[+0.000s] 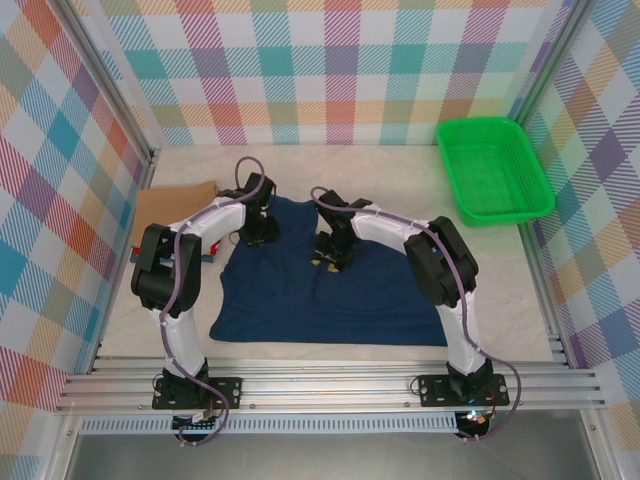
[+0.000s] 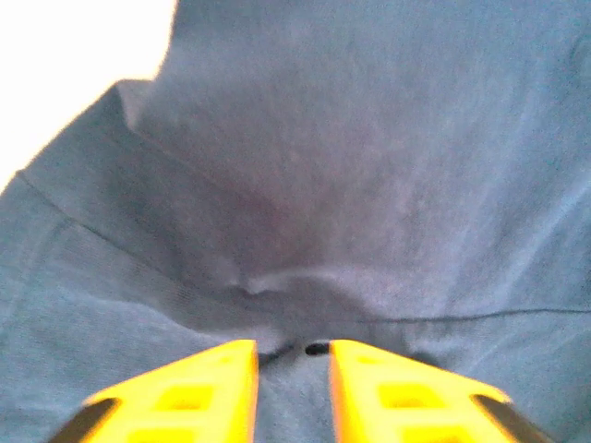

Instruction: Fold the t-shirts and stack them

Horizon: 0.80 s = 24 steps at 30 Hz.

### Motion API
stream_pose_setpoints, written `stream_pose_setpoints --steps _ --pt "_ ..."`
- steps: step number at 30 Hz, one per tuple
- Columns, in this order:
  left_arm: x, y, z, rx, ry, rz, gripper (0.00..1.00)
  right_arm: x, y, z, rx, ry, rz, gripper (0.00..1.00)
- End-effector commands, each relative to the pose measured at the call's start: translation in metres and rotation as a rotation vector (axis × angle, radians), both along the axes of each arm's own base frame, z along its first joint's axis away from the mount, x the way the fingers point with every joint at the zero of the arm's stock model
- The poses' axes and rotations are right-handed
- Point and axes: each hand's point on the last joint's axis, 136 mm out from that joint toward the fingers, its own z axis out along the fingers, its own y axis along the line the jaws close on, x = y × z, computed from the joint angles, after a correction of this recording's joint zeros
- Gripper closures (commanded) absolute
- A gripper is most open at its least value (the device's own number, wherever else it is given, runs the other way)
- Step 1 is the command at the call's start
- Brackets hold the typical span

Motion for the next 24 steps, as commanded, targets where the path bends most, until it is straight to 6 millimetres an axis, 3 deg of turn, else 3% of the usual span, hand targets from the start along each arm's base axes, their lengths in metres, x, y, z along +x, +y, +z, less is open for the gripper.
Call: stream_pose_setpoints --steps 1,4,6,9,12,14,17,20,24 --pt "0.017 0.005 0.038 0.024 -0.082 0.053 0.55 0.013 -0.045 0.038 -0.070 -0.099 -0.063 0.58" --pt "0.041 0.011 0.057 0.002 -0.121 0.134 0.52 0.029 -0.106 0.065 -0.172 -0.186 -0.139 0.61" --pt "0.061 0.017 0.058 -0.040 -0.131 0.215 0.52 0.036 -0.165 0.075 -0.274 -0.216 -0.223 0.60" --pt "0.090 0.016 0.055 -0.128 -0.142 0.270 0.52 0.042 -0.236 0.070 -0.348 -0.198 -0.324 0.60" --pt "0.114 0.015 0.048 -0.128 -0.135 0.261 0.52 0.051 -0.281 0.063 -0.428 -0.190 -0.358 0.60" --pt "0.126 0.013 0.042 -0.132 -0.125 0.246 0.51 0.056 -0.301 0.060 -0.462 -0.196 -0.389 0.59" --pt "0.137 0.017 0.029 -0.101 -0.096 0.220 0.50 0.067 -0.316 0.055 -0.467 -0.223 -0.427 0.56" --pt "0.140 0.026 0.017 -0.098 -0.082 0.237 0.50 0.077 -0.319 0.046 -0.465 -0.225 -0.451 0.55" --pt "0.138 0.027 0.020 -0.098 -0.096 0.239 0.50 0.078 -0.325 0.032 -0.508 -0.188 -0.501 0.55"
